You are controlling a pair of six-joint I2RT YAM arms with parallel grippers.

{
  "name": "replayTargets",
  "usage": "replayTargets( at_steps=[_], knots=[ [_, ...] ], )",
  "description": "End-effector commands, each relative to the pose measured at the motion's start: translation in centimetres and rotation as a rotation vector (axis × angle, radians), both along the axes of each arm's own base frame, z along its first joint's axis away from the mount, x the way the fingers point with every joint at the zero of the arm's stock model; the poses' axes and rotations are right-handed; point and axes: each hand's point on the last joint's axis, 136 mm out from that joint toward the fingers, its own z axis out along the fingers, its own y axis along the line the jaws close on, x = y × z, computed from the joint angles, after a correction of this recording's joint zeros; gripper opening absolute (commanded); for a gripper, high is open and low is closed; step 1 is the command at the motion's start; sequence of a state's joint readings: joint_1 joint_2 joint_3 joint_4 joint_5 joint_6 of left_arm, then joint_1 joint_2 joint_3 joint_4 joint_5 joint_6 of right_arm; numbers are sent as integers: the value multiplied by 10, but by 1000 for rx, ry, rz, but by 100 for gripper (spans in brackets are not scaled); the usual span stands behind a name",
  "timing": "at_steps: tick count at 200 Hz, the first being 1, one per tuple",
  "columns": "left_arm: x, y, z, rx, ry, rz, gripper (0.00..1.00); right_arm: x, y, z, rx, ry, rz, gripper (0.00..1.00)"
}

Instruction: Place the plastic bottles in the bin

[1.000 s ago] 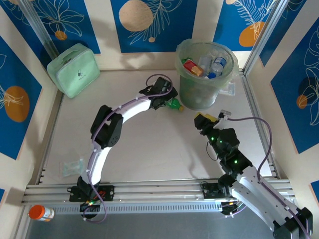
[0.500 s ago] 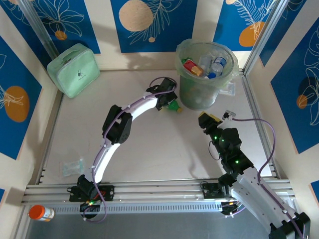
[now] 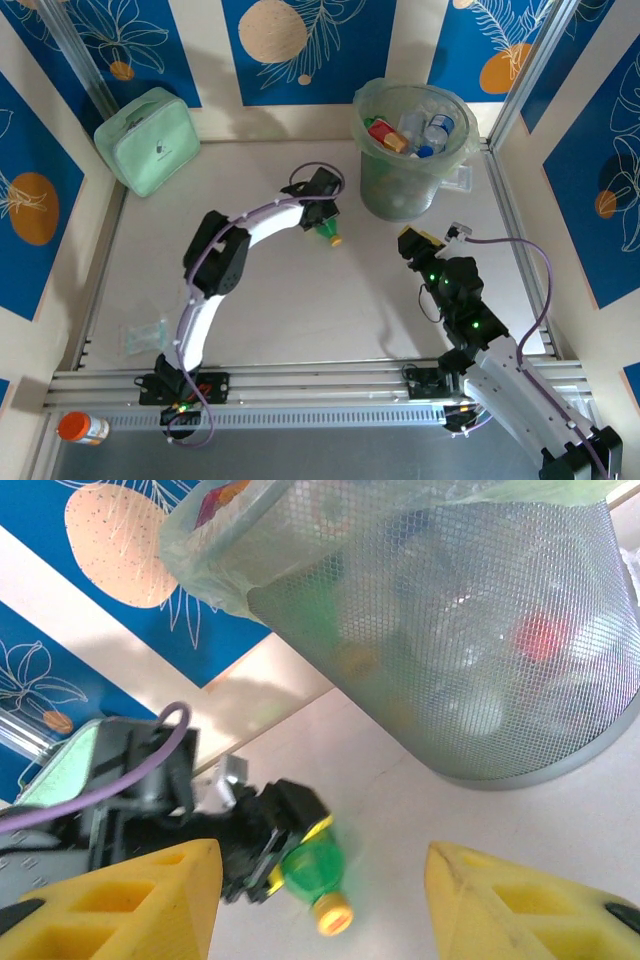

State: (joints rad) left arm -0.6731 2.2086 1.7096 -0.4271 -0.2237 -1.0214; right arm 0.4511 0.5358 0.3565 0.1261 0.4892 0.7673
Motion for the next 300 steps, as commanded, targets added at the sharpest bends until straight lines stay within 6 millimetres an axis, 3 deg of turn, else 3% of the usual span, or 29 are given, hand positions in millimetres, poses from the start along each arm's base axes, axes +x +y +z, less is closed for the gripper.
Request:
replayTargets(
  at_steps=[1, 34, 61, 78, 105, 139, 177, 218, 249, 300],
  knots=[
    [-10, -7, 71, 32, -248, -163, 55, 1, 4, 5, 11, -8, 19, 57],
    [-68, -19, 112, 148, -443, -502, 54, 6, 25, 4, -13, 2, 126, 57],
    [-110, -18, 130, 181, -573, -661, 54, 5, 48, 9, -22, -19, 249, 59],
    [-131, -15, 136, 139, -661, -743, 49, 1, 62, 16, -19, -57, 336, 61],
    [-160, -8, 144, 53, -777, -815, 50, -8, 85, 28, 1, -113, 484, 64],
    [-200, -16, 159, -122, -966, -956, 52, -26, 127, 43, 5, -167, 729, 71],
    [-212, -20, 165, -191, -1017, -999, 51, -35, 162, 35, -42, -160, 872, 83],
    [-213, -23, 166, -223, -1014, -992, 51, -32, 172, 26, -50, -120, 901, 85],
    [-215, -23, 169, -237, -1018, -997, 51, -34, 181, 22, -60, -105, 941, 83],
    [-218, -31, 166, -273, -981, -1032, 50, -35, 190, 16, -80, -91, 963, 67]
  ],
)
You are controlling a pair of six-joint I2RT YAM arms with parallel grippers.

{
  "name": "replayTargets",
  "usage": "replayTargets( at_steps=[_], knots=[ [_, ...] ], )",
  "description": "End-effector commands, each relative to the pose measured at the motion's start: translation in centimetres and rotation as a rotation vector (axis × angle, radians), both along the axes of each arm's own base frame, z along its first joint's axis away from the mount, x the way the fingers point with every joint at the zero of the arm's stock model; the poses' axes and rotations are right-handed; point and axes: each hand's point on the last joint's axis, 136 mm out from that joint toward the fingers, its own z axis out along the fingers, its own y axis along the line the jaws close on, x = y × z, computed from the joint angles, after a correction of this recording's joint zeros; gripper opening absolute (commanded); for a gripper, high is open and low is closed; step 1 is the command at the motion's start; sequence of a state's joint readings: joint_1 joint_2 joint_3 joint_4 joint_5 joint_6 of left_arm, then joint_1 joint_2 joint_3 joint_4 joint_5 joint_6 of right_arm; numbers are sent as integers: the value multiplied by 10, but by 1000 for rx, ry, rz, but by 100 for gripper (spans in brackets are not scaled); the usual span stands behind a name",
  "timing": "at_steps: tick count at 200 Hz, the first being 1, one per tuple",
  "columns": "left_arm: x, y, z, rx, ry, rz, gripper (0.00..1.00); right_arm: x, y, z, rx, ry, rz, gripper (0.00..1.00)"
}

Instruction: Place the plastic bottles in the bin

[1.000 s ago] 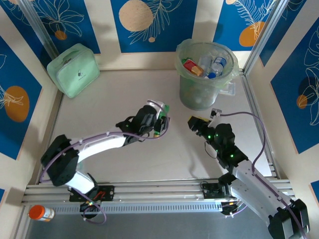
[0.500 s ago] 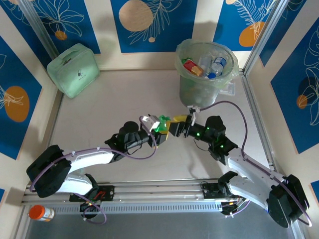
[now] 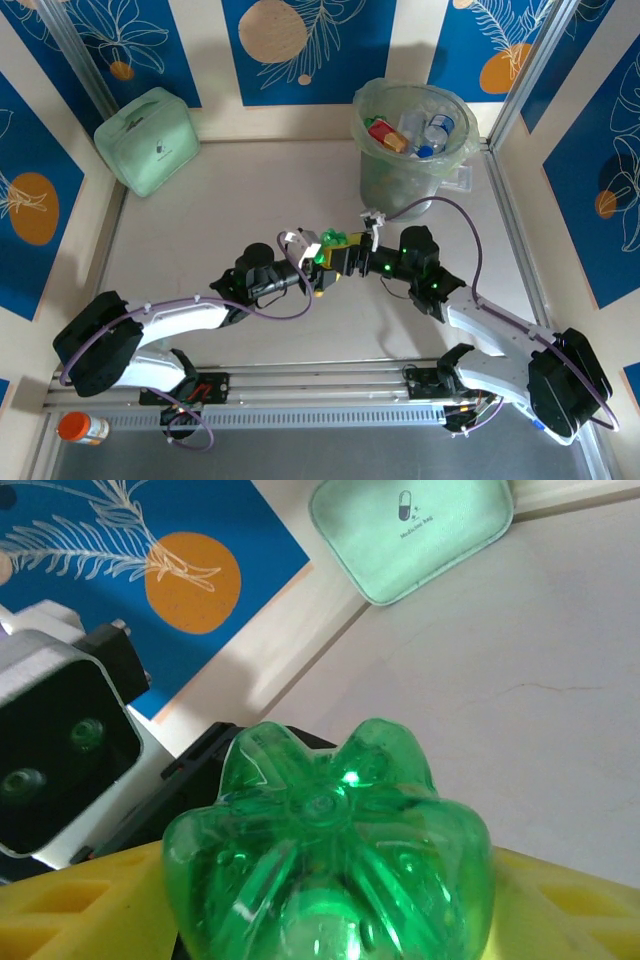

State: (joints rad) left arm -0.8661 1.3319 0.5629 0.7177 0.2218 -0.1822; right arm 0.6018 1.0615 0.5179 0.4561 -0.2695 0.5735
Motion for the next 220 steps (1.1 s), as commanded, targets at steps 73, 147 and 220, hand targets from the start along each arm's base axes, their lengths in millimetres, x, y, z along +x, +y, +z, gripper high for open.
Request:
replayTargets(
  at_steps=[73, 147, 220],
  knots=[
    [-12, -6, 28, -59, 62, -39, 77, -4, -3, 23, 17, -89, -17, 46],
    [-21, 67, 36, -70, 185, 219, 92, 4, -27, 29, 0, -138, -145, 41],
    [-29, 150, 11, -32, 240, 506, 90, 28, -88, 76, -161, -209, -495, 40]
  ],
)
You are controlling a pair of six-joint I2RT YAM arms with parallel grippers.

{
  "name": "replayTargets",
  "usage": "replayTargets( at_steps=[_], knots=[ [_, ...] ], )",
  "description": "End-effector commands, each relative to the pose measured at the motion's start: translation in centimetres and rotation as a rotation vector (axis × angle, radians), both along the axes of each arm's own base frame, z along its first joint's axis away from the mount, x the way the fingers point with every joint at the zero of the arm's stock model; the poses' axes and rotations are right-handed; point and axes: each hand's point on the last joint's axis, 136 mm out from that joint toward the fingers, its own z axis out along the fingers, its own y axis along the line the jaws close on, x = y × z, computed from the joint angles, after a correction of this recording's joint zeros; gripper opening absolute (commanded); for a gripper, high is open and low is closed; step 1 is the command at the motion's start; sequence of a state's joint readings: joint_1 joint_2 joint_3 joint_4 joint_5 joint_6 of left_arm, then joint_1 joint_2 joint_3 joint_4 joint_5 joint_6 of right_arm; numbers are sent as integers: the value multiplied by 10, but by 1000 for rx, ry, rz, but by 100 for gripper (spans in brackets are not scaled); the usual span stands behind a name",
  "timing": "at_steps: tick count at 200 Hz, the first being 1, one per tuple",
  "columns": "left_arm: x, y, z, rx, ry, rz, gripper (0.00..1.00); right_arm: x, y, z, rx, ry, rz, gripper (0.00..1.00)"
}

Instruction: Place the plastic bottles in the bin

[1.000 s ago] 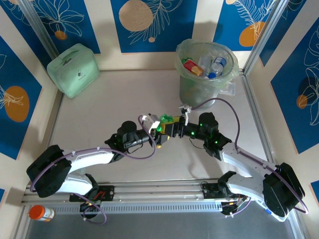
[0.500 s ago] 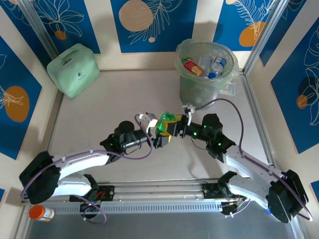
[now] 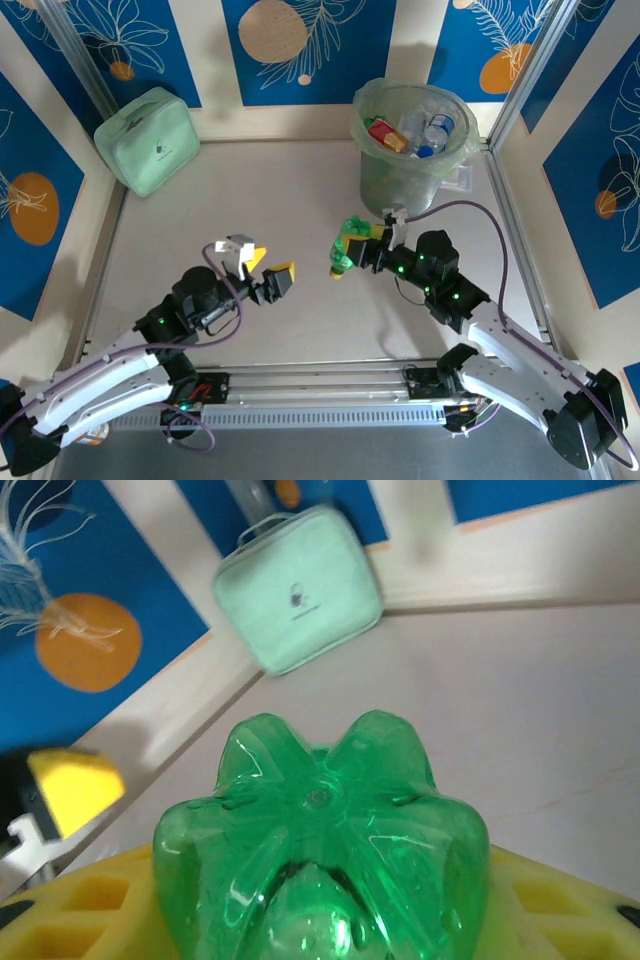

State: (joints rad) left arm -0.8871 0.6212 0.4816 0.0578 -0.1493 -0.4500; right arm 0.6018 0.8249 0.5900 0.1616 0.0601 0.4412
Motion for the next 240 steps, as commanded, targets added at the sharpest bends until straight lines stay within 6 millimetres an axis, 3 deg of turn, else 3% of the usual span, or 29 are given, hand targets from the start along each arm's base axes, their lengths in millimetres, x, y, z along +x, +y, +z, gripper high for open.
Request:
replayTargets(
  at_steps=[1, 29, 56, 94, 122, 160, 205, 240],
  knots=[
    [2, 25, -31, 62, 65, 113, 90, 14, -34, 38, -45, -63, -197, 40],
    [-2, 29, -33, 8, 67, 113, 90, 28, -66, 95, -39, -107, -367, 40],
    [-6, 25, -32, -15, 83, 87, 90, 64, -113, 157, -28, -96, -560, 41],
    [-6, 28, -36, -15, 107, 103, 90, 128, -175, 194, 20, 80, -756, 40],
    [-6, 29, -37, -18, 114, 106, 90, 171, -203, 195, -33, 198, -824, 41],
    [-5, 28, -39, -11, 119, 109, 90, 215, -209, 181, 11, 357, -759, 41],
    [-4, 23, -42, 5, 114, 89, 90, 264, -204, 145, 368, 547, -678, 41],
    [-4, 17, -43, 14, 106, 64, 90, 303, -190, 131, 545, 570, -652, 41]
  ],
)
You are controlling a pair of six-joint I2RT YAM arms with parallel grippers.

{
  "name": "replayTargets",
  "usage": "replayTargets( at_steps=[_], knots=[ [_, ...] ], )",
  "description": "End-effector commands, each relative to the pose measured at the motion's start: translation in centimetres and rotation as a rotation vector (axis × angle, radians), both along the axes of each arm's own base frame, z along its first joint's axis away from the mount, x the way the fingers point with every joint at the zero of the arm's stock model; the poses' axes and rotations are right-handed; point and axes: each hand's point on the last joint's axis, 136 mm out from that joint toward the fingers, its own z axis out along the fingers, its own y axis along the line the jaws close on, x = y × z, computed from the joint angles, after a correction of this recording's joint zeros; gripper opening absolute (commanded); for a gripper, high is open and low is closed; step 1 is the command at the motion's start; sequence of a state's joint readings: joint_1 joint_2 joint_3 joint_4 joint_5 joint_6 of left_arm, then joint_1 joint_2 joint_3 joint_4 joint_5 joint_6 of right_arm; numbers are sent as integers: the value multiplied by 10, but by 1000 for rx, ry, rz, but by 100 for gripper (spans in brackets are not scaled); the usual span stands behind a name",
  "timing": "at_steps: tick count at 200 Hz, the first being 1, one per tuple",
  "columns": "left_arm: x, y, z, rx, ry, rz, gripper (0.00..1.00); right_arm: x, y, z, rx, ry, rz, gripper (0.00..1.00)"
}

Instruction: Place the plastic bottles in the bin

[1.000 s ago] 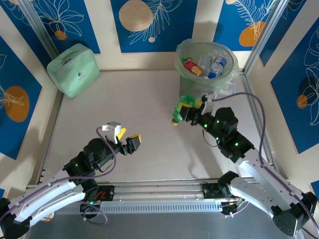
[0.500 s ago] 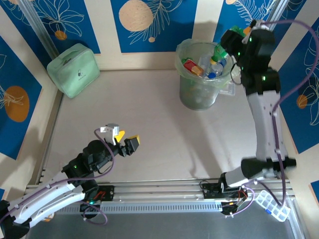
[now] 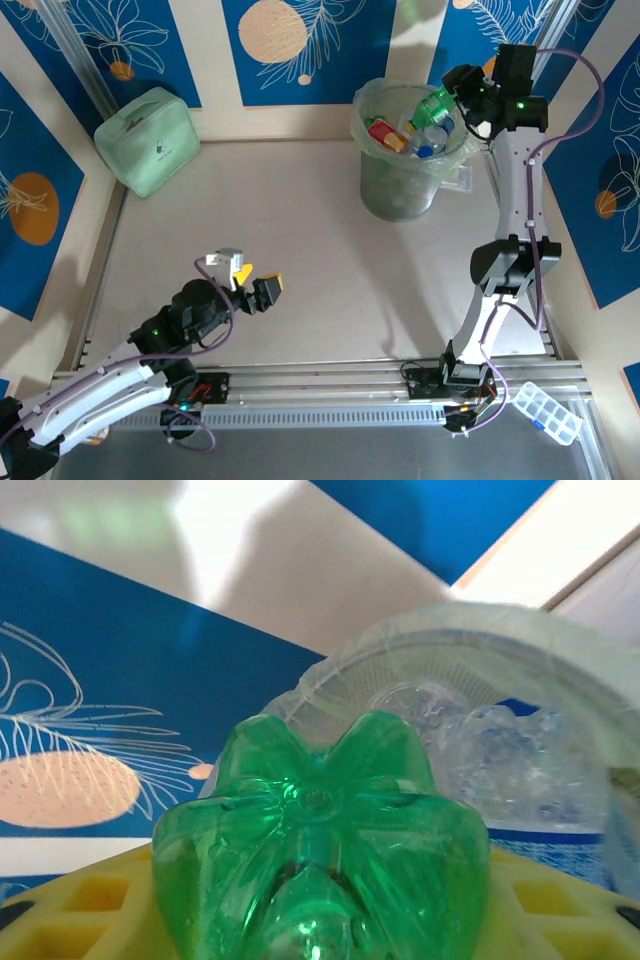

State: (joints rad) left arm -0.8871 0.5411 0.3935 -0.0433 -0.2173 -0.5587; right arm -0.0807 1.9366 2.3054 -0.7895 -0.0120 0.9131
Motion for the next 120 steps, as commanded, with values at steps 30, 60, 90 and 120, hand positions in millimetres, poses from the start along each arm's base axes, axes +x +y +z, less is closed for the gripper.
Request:
replayTargets(
  at_steps=[30, 60, 90, 120],
  knots=[
    [-1, -7, 3, -1, -35, -35, 90, 57, 47, 3, 147, -79, 50, 42],
    [0, -10, 2, 5, -34, -43, 90, 76, 68, -17, 116, -52, 88, 43],
    [0, -12, 0, 7, -29, -49, 90, 79, 74, -35, 39, -31, 99, 43],
    [1, -12, -1, 7, -25, -50, 90, 75, 66, -44, -21, -14, 100, 44]
  ],
)
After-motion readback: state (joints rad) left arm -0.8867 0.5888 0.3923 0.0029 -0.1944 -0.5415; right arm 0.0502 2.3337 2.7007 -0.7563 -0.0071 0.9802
